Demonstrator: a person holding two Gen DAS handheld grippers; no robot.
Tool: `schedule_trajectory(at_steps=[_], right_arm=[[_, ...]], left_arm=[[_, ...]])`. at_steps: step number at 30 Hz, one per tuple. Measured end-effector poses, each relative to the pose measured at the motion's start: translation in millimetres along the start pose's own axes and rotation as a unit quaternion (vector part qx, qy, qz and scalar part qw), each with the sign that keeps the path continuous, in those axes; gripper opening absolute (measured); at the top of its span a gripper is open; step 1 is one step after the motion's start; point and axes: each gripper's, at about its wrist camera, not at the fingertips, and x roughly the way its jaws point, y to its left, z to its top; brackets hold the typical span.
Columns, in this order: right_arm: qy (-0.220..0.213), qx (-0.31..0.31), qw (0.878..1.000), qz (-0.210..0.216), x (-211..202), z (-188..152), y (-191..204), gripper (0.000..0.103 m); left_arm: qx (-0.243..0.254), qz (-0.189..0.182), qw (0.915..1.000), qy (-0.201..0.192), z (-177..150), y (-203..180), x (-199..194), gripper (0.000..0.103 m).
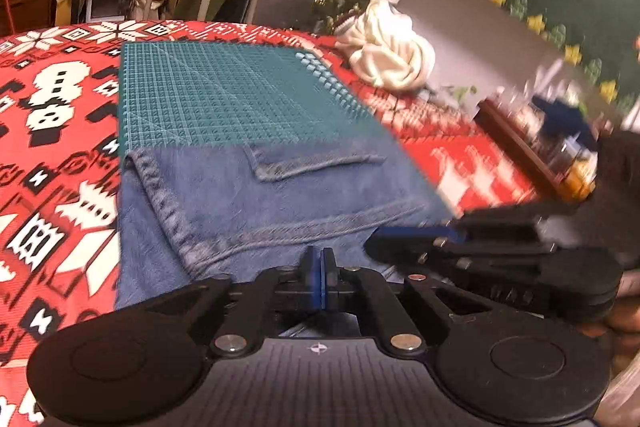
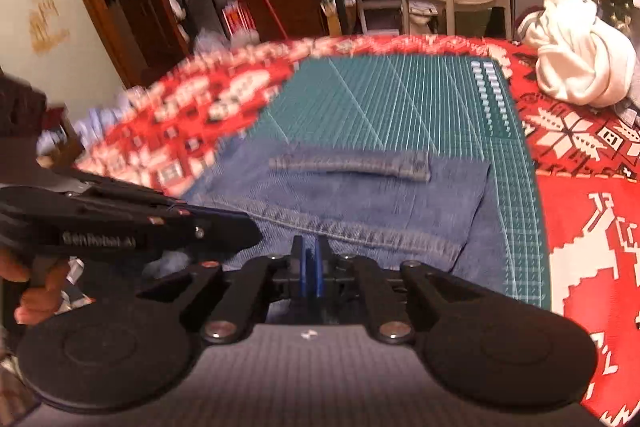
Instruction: Fold clothes
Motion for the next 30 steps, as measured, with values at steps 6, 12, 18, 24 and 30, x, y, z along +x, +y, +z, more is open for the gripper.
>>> schedule_trajectory(at_steps=[6,12,18,24,30], right_arm=[[0.005,0.008,1.0,-0.008,-8,-9,-19,0.0],[-0.011,0.039,0.999,-0.016,-34,-9,-33,0.0],[-0.039,0.092,0.994,-0.053,-46,0,-71,0.006],[-0.005,0.068,0.995,-0.078,-19,-14,-80,0.004],[-0.003,0.077,0.993,-0.088,-35,-18,-83,0.007]], left_arm=[[-0.026,-0.013,0.9996,0.004,-16,21,-16,0.003],[-0.027,0.005,0.9996,0.001,-19,13,-30,0.002],[-0.048,0.001,0.9985,-0.025,-8,18,-37,0.003],[-0.053,0.007,0.9985,-0.013,-11,28,-35,0.002],[-0.084,-0.001,0.9962,-0.021,-17,36,-51,0.003]])
